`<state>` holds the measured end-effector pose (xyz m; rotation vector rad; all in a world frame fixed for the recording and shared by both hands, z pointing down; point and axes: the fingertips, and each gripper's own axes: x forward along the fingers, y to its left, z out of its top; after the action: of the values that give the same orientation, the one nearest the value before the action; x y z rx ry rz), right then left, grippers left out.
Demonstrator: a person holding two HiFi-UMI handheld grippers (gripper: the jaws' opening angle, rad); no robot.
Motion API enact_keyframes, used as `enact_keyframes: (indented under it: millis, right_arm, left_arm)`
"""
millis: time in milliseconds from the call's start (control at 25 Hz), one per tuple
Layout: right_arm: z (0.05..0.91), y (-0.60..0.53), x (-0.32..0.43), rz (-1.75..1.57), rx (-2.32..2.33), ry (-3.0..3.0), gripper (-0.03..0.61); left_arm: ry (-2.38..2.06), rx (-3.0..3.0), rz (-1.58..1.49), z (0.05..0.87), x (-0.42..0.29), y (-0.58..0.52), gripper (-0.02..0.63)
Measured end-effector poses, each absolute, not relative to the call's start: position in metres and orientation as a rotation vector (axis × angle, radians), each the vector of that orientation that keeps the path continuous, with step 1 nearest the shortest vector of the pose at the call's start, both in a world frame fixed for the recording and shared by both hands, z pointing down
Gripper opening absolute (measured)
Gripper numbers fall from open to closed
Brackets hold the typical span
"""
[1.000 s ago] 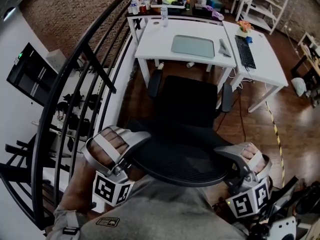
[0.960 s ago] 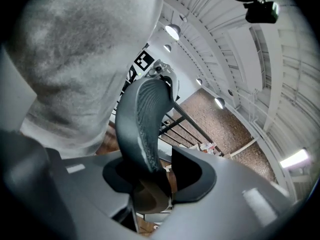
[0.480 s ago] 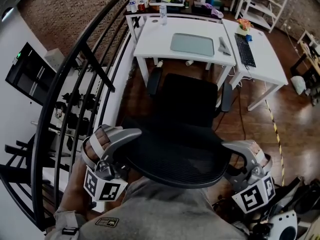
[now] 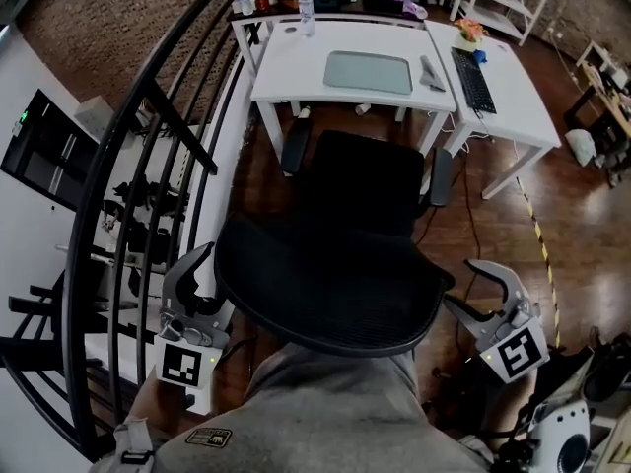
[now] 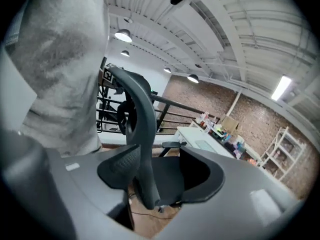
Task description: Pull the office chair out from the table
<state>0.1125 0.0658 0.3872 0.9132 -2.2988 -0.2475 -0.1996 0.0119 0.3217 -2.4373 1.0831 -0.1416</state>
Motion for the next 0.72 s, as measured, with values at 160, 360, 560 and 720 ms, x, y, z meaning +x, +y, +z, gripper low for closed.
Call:
enact_keyframes:
  millis: [160,360,560,720]
  right_arm:
    - [0.427,0.071,0.133,-0.065,0.917,-2.245,0.252]
    - [0.464,0.092,0.128,0.074,0.839,-2.236,0.169]
    - [0.496,0.123,0.106,0.232,0.669,-2.265,0.012]
    - [0.517,0.136,0.078,0.284,0.535,-2.302,0.006]
  left_arm:
    - [1.293,-2.633,-0.101,0.373,-0.223,0.009,0.143]
    - [1.096,-2.917,-0.395,0.473,-0.181,0.039,0.003]
    - [0.776,-3.129,-0.559,0.538,-0.124,0.077,0.003]
    - [0.532,-3.222,-0.626,0.555,-0.083,0.096,0.003]
